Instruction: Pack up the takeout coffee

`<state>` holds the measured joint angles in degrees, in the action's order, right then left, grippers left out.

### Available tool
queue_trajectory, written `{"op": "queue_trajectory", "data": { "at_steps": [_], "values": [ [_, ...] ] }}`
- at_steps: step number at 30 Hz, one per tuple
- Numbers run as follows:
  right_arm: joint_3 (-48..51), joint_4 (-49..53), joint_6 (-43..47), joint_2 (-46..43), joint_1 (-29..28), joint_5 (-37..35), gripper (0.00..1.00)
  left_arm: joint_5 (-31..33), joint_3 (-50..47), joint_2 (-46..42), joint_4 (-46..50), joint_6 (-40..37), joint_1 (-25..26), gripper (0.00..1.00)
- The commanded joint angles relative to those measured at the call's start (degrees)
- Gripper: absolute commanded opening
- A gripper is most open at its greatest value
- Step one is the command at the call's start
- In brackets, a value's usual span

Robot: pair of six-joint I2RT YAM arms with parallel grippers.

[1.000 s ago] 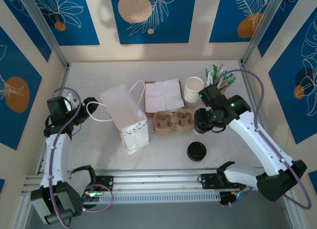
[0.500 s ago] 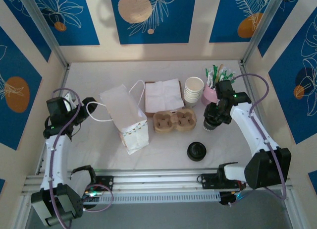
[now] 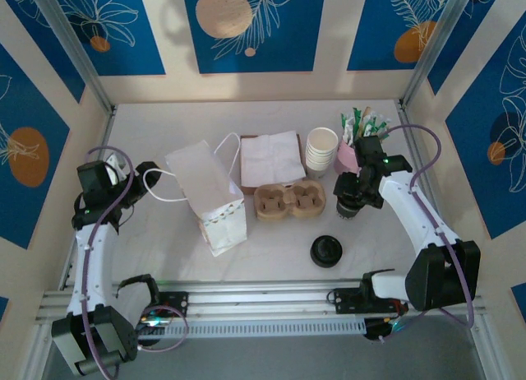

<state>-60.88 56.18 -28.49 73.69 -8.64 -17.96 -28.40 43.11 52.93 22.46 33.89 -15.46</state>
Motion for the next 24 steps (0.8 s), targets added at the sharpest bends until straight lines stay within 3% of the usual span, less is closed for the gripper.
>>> {"op": "queue_trajectory", "data": {
  "at_steps": [1, 6, 11, 15, 21, 24],
  "values": [
    [-3.35, 2.02, 0.10, -0.87, -0.78, -1.42, 0.87, 0.12, 0.13, -0.38, 1.36, -1.72, 0.26, 0.77],
    [-7.77, 4.71, 1.96, -2.09, -4.05, -3.80, 0.95, 0.19, 0.13, -0.71, 1.45, -1.81, 0.26, 0.77],
    [-11.77, 3.25, 7.13, -3.98, -18.02, -5.32, 0.96, -0.11, 0.22, -0.37, 1.46, -1.81, 0.21, 0.77],
    [-15.54, 3.84, 7.40, 1.49, -27.52, -6.25, 0.93, 0.01, 0.07, -0.86, 1.54, -1.97, 0.25, 0.77],
    [-17.16, 1.26, 5.09, 11.39, -33.78, -9.67, 0.89, -0.68, 0.02, -0.66, 1.54, -2.14, 0.24, 0.77],
    [-17.77, -0.17, 4.52, 14.90, -33.36, -3.79, 0.87, -0.99, 0.04, -0.67, 1.54, -2.25, 0.25, 0.77]
  ]
}}
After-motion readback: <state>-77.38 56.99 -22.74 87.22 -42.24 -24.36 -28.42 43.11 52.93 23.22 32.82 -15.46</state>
